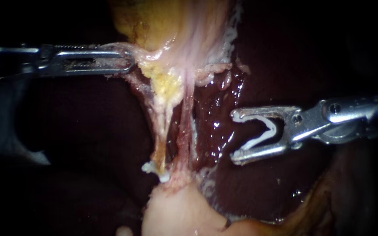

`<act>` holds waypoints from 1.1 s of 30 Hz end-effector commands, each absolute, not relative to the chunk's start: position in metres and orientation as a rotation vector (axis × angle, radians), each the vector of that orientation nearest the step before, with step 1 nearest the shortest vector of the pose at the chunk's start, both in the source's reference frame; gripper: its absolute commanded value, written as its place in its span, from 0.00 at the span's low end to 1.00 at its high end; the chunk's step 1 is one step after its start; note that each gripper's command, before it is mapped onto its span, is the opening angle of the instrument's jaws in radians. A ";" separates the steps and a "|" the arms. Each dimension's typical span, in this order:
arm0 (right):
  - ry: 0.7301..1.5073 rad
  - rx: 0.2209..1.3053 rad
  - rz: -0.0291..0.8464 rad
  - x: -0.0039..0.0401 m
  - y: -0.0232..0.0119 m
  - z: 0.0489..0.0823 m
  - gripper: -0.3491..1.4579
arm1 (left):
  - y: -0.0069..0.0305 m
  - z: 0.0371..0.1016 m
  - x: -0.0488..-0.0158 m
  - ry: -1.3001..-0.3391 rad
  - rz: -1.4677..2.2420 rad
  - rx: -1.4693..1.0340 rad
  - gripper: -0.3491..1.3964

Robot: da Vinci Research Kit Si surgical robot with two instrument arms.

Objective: Clipping second clip left tube

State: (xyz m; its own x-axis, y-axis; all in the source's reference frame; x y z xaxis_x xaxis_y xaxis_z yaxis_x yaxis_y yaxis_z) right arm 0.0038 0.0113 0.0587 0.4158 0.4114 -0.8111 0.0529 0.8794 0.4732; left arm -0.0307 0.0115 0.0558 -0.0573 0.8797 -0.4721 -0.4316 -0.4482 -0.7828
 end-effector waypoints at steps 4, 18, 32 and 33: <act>1.130 0.468 0.236 0.0038 0.0113 0.0587 0.47 | 0.0119 0.0541 -0.0290 -0.573 1.690 -1.215 0.00; 1.139 0.488 0.221 0.0051 0.0105 0.0585 0.47 | 0.0132 0.0485 -0.0244 -0.543 1.640 -1.218 0.00; 1.164 0.579 0.248 0.0139 0.0062 0.0612 0.47 | 0.0127 0.0490 -0.0251 -0.534 1.640 -1.218 0.00; 1.163 0.584 0.252 0.0142 0.0062 0.0614 0.47 | 0.0127 0.0490 -0.0251 -0.537 1.641 -1.219 0.00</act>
State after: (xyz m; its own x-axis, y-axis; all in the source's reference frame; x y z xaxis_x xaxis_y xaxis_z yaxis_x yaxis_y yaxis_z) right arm 0.0146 0.0061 0.0617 0.3879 0.4779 -0.7881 0.1115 0.8245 0.5548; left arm -0.0251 0.0126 0.0490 -0.0107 0.8870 -0.4616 -0.4437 -0.4179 -0.7928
